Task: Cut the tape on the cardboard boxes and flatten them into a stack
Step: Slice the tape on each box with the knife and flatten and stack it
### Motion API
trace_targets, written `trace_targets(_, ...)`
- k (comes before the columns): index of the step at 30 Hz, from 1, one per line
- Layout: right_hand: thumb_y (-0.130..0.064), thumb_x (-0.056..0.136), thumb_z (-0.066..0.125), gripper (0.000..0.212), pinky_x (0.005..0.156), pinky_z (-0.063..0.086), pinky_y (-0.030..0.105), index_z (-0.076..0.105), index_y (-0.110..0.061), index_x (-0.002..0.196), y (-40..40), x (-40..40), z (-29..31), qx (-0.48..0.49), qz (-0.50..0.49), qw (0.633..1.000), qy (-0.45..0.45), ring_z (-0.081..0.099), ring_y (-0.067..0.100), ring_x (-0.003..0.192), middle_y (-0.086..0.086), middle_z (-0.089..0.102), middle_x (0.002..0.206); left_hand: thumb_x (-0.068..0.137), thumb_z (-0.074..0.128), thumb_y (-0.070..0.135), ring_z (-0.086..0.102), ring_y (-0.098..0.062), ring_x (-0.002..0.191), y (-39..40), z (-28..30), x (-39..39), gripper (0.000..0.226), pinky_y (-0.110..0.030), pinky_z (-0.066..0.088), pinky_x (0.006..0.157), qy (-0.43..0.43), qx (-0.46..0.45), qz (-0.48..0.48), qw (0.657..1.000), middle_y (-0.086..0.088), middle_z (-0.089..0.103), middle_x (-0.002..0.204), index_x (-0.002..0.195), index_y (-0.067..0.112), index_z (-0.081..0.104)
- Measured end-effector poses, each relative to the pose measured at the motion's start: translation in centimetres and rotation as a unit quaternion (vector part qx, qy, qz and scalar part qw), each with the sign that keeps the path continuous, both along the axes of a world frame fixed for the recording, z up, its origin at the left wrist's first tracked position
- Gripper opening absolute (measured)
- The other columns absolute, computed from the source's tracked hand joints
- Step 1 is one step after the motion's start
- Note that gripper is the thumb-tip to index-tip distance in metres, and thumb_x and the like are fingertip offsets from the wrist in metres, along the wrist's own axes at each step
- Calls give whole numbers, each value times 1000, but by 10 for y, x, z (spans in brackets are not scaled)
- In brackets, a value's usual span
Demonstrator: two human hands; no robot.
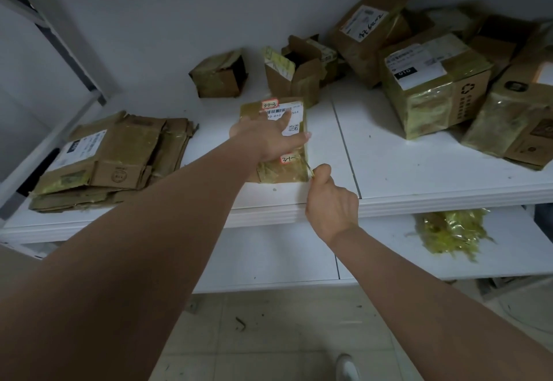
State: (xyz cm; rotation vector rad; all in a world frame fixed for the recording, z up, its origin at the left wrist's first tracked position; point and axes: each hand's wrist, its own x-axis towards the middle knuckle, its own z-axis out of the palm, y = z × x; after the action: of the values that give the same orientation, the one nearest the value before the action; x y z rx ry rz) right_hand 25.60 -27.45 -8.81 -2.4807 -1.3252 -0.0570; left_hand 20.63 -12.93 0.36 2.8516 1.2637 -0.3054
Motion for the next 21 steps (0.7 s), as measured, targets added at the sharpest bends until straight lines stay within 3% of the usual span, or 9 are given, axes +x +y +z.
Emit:
trace_targets(3, 1, 87, 37, 31, 45, 17, 25, 32, -4, 118, 3, -1, -1, -42, 4, 999, -18, 30, 15, 46, -2, 30, 63, 78, 10, 87, 20, -34, 144, 3, -1, 3, 85, -45, 27, 108, 8, 4, -6, 1000, -3, 12, 161, 151, 45, 2)
trace_targets(6, 1, 85, 41, 36, 45, 18, 23, 29, -5, 119, 4, -3, -1, -72, 13, 996, -46, 28, 12, 45, -4, 30, 60, 78, 12, 87, 20, -35, 144, 6, -2, 5, 84, -46, 26, 108, 9, -5, -4, 1000, -4, 12, 161, 151, 46, 1)
trace_targets(13, -3, 83, 44, 35, 45, 24, 24, 30, -9, 114, 1, 1, 9, -118, 37, 992, -29, 35, 16, 45, -3, 37, 58, 72, 11, 91, 14, -37, 146, -3, 1, 5, 92, -48, 22, 111, 8, -17, 5, 1000, -4, 3, 162, 151, 45, -2)
trace_targets(17, -5, 84, 44, 32, 48, 30, 26, 32, -9, 114, -3, 0, 16, -153, 47, 987, -22, 47, 23, 59, -1, 40, 61, 73, 17, 91, 11, -38, 146, -11, 6, 2, 94, -49, 21, 112, 3, -28, 9, 1000, -5, 1, 162, 152, 43, -3)
trace_targets(21, -20, 94, 39, 24, 60, 36, 31, 36, -7, 114, -13, 8, 20, -117, 69, 990, 44, 58, 31, 77, 8, 60, 86, 85, 33, 77, 14, -35, 146, -10, 14, -2, 82, -44, 23, 112, -8, -45, -9, 999, -5, 1, 162, 152, 41, 2)
